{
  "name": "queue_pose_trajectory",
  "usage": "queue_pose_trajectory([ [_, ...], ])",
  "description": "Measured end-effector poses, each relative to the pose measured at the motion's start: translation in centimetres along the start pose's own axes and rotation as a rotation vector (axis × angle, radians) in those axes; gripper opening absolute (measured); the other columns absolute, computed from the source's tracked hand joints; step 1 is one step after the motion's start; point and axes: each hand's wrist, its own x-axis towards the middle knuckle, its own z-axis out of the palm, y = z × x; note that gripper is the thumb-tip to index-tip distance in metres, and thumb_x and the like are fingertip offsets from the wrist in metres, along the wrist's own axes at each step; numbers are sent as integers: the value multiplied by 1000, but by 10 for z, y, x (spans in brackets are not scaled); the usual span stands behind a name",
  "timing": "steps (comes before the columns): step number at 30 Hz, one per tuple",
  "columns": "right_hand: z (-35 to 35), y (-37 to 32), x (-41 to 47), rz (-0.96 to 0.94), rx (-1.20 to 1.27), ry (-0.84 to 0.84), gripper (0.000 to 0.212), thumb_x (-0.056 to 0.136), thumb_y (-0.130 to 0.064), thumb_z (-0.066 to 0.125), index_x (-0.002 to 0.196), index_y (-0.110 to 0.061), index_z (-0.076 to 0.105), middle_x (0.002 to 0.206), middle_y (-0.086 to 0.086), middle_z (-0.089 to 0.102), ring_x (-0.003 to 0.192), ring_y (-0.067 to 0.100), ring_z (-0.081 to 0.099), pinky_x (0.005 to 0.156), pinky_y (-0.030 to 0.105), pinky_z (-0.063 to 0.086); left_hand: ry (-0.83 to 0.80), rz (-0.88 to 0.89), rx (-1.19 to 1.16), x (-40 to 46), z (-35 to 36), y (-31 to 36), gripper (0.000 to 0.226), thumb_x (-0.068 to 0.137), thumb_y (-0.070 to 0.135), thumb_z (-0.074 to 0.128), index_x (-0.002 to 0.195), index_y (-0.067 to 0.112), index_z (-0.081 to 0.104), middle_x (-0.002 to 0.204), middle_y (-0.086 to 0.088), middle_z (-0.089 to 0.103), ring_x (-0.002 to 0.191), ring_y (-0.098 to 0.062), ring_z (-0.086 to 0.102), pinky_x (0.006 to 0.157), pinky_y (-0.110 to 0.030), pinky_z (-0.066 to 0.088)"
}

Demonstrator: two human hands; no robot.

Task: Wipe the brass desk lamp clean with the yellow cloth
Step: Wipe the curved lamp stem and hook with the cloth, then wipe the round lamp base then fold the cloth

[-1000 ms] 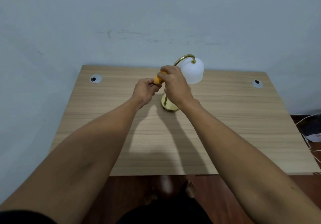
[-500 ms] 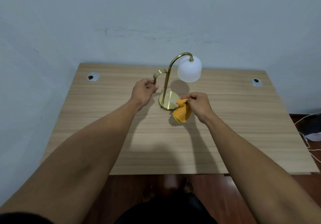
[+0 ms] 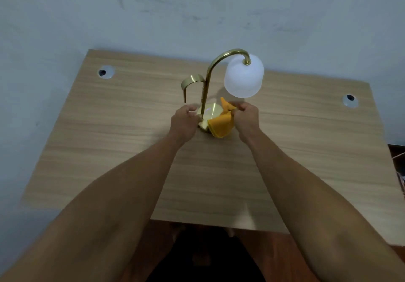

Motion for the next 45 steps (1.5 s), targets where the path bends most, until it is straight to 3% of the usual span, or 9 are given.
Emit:
queue_pose_trajectory([
  [4,20,3,25,-141,-253,-64,32,96,-4,51,122,-6,68,123,10,68,117,24,61,91,29,47,19,-40,35,15,21,-12,41,92,24,71,131,17,64,121,5,66,113,-14,63,91,-26,47],
  [7,31,5,28,-300,-411,-222,40,97,-4,44,129,-8,66,123,4,68,113,18,58,94,18,37,36,-4,105,21,30,-20,39,94,22,67,132,17,64,127,-4,69,115,-17,65,85,-18,43],
  [11,34,22,28,-508,-893,-377,58,96,-29,43,152,-14,42,158,10,41,141,34,37,113,49,35,62,60,164,20,35,-25,31,95,15,63,125,15,69,122,-3,72,110,-18,67,83,-16,42],
  [14,33,31,27,-610,-1064,-449,68,99,-38,48,158,-14,26,164,9,26,142,36,30,110,52,33,62,79,181,21,35,-29,24,93,18,66,117,16,72,113,-3,75,100,-19,70,89,-28,51],
  [18,40,31,30,-698,-1107,-461,61,101,-33,48,156,-15,30,162,8,30,138,38,34,106,49,35,69,140,246,21,35,-30,20,92,21,65,110,16,71,100,-5,76,93,-24,70,87,-42,56],
  [29,23,44,27,-804,-939,-535,45,94,-15,66,139,-8,62,145,15,58,120,42,53,103,50,45,46,175,273,15,33,-24,20,98,24,60,116,17,67,102,-5,75,92,-21,71,84,-44,59],
  [34,14,29,29,-709,-577,-344,38,83,7,52,115,2,72,113,19,72,102,31,66,93,24,47,19,183,277,19,29,-24,20,98,18,62,116,12,67,102,-8,74,87,-17,67,83,-35,56],
  [39,38,47,43,-723,-826,-390,44,83,-12,66,127,-7,66,130,13,64,109,39,61,93,48,54,11,231,294,21,29,-26,24,99,14,60,123,15,64,103,-1,69,77,-2,57,76,-21,44],
  [45,24,55,3,-868,-898,-365,55,87,-3,68,141,-3,57,144,18,57,130,44,52,107,54,47,-40,268,305,21,25,-24,27,98,18,59,124,21,64,107,-3,74,93,-17,70,90,-40,58],
])
